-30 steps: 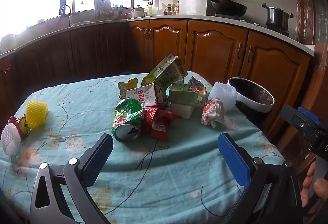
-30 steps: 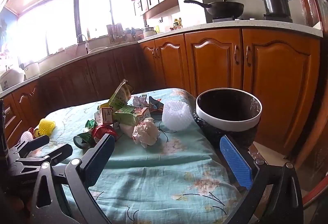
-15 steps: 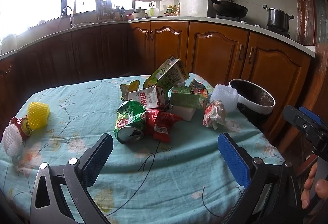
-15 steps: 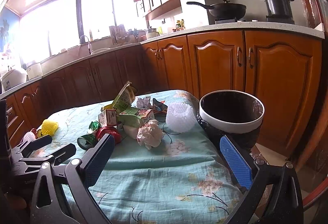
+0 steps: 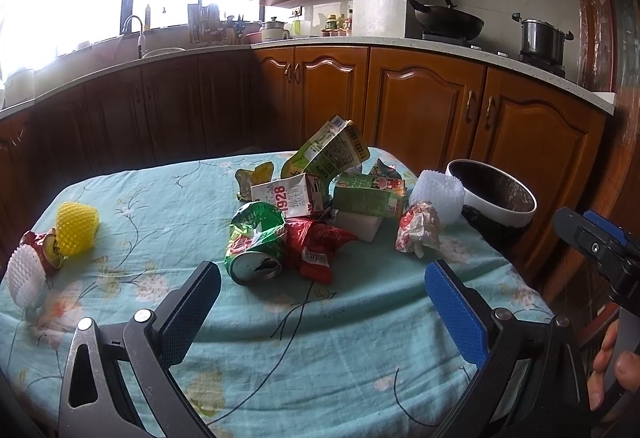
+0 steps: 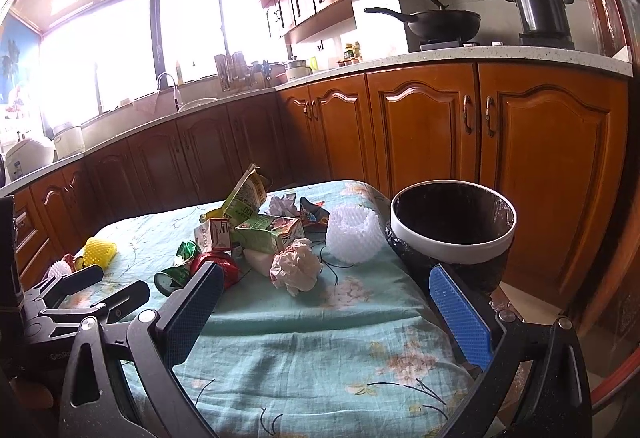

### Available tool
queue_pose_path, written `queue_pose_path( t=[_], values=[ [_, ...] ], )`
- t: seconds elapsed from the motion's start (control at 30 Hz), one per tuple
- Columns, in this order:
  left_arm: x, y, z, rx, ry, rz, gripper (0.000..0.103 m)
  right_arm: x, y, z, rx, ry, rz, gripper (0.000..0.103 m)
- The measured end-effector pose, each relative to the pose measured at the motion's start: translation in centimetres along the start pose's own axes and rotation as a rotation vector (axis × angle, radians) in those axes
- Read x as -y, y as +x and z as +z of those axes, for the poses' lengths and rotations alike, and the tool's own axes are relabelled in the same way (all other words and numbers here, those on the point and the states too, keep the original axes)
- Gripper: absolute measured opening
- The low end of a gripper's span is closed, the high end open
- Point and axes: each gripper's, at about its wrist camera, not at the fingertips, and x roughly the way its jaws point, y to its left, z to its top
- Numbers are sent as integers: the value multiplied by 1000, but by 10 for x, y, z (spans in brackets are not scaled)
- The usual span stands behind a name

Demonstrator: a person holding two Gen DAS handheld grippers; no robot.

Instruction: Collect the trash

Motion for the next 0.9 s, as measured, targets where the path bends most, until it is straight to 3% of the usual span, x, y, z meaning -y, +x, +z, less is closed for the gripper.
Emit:
queue_pose_path(
  t=[0.9],
  values=[
    [-4,1,2,-4,-18,-9,102,-3,3,-3,-10,6,7,103]
  ],
)
